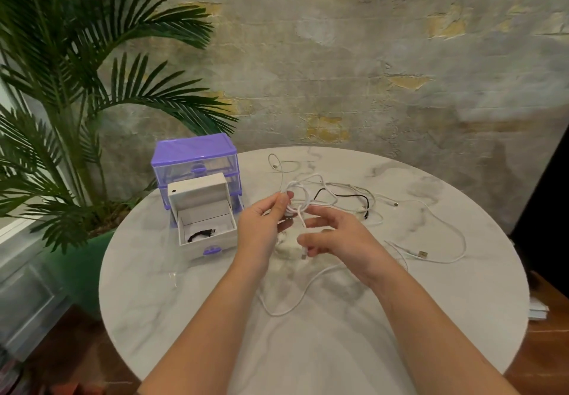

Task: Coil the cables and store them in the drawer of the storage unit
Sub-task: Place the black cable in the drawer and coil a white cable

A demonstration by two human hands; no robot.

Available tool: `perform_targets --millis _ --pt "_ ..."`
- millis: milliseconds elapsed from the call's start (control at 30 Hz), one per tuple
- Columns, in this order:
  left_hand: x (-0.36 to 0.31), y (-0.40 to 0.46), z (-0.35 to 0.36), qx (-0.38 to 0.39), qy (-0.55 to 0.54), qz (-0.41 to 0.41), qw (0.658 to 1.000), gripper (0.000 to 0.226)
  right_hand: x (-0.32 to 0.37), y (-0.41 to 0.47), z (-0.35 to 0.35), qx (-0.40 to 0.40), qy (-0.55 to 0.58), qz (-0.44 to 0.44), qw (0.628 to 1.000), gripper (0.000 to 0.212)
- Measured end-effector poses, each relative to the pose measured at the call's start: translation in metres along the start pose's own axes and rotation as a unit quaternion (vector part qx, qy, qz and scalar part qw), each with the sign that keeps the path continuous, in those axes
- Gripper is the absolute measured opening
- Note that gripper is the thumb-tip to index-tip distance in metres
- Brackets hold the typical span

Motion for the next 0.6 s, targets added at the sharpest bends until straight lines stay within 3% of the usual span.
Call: perform_targets --millis 167,400,500,600 --pt "-0.009 0.004 -0.003 -0.016 0.008 0.015 1.000 0.012 0.009 -0.016 -0.004 0.011 -0.077 -0.009 0.997 0.027" --pt "-0.015 0.012 -0.008 -0.043 0.017 0.016 0.999 0.021 0.010 -0.040 -0.005 0.137 -0.217 0.051 0.965 0.026" --pt "-0.027 0.018 -0.013 -0.062 -0.002 0.018 0.998 0.021 0.003 -0.041 -0.016 0.125 -0.342 0.093 0.927 0.030" --pt "-0.042 0.024 -0.022 -0.075 0.003 0.035 0.997 0.016 -0.002 -0.039 -0.030 0.060 -0.357 0.115 0.925 0.032"
Point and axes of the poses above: each hand's wrist, its own y-axis towards the middle knuckle, its own z-axis out of the palm, x = y × z, the point moved 4 cm from there along y, towards the middle knuckle, and after that the axes turned 3 degrees about x, right-handed, at the moved point
